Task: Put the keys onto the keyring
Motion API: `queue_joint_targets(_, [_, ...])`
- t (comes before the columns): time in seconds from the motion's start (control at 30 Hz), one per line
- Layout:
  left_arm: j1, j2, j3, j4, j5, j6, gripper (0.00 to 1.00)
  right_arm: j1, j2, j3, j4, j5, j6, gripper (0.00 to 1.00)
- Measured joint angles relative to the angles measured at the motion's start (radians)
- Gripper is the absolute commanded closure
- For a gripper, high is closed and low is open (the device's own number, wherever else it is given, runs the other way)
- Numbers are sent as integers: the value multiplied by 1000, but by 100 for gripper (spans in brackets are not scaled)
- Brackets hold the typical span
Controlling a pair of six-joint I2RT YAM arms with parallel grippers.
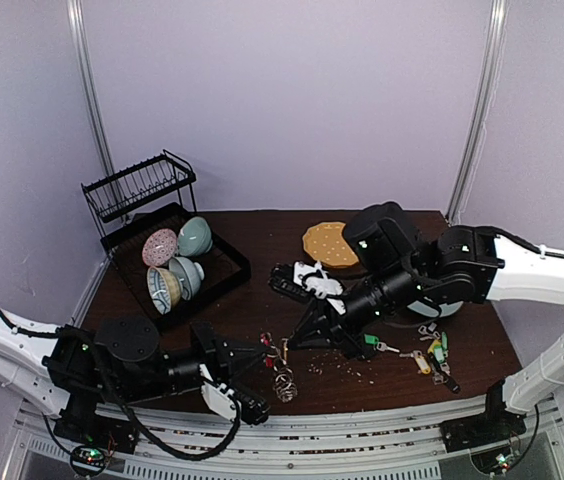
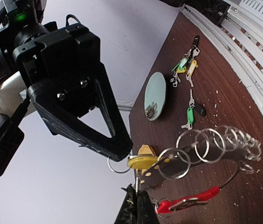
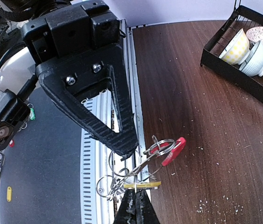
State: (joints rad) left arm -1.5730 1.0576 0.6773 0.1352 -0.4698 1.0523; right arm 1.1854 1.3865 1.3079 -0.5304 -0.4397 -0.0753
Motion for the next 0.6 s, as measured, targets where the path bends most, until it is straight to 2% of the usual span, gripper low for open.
queue_joint_targets(0.6, [0, 0, 0, -2, 0, -7, 100, 0, 29, 0, 0, -19, 0, 100])
